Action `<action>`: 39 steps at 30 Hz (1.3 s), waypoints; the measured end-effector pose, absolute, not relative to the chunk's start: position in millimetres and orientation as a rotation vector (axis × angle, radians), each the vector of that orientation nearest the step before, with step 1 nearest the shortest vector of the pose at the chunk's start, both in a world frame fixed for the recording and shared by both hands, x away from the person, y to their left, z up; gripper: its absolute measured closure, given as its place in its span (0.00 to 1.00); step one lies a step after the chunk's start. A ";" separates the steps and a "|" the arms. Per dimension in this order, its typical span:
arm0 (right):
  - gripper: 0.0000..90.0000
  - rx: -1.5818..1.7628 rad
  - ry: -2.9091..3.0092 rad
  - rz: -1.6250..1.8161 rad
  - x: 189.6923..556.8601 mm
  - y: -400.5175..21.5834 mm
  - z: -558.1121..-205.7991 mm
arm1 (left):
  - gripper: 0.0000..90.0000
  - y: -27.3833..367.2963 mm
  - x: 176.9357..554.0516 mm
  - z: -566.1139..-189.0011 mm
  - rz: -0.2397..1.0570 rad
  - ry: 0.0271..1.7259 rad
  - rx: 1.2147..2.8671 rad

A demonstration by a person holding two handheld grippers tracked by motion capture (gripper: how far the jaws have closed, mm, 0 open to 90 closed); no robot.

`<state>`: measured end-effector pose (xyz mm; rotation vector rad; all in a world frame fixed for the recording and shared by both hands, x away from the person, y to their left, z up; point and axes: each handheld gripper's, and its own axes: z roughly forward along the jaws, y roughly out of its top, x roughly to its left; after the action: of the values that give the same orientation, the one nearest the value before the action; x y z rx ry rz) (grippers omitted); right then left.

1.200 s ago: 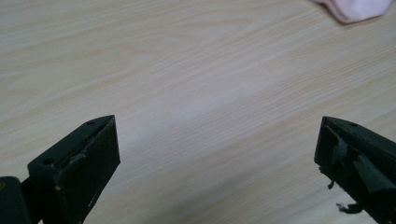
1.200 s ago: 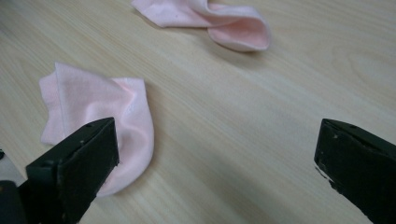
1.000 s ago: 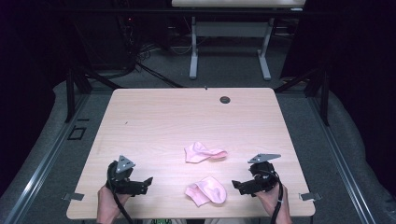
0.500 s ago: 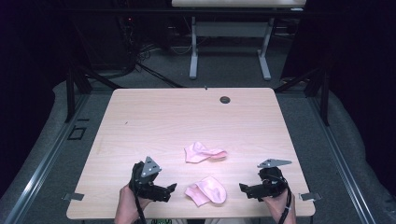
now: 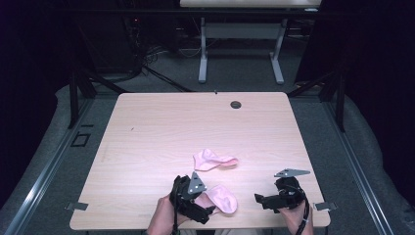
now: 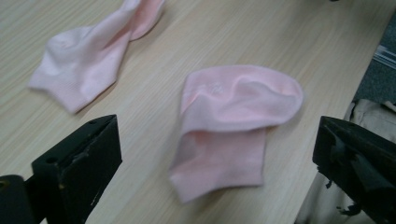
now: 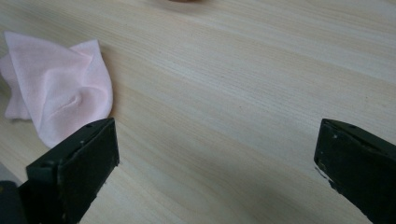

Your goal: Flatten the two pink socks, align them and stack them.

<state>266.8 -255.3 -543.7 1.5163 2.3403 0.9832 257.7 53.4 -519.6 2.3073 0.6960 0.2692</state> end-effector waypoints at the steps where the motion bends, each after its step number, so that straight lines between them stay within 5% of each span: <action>1: 0.00 1.517 2.338 0.991 266.8 -256.0 -544.2 | 0.06 47.8 258.6 -520.1 0.259 0.678 2.313; 14: 0.01 1.563 2.331 0.978 266.8 -260.2 -548.7 | 0.38 -22.6 258.2 -545.1 0.186 0.477 2.531; 29: 0.03 1.571 2.326 0.981 265.9 -260.5 -549.6 | 0.90 -22.5 261.7 -558.2 0.183 0.521 2.509; 39: 0.07 1.562 2.346 0.993 266.5 -255.0 -551.6 | 0.98 1.3 275.6 -536.4 0.156 0.619 2.331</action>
<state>266.5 -255.0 -551.6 1.5618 2.3456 0.9934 275.6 1.3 -536.4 2.3306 0.6187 0.1563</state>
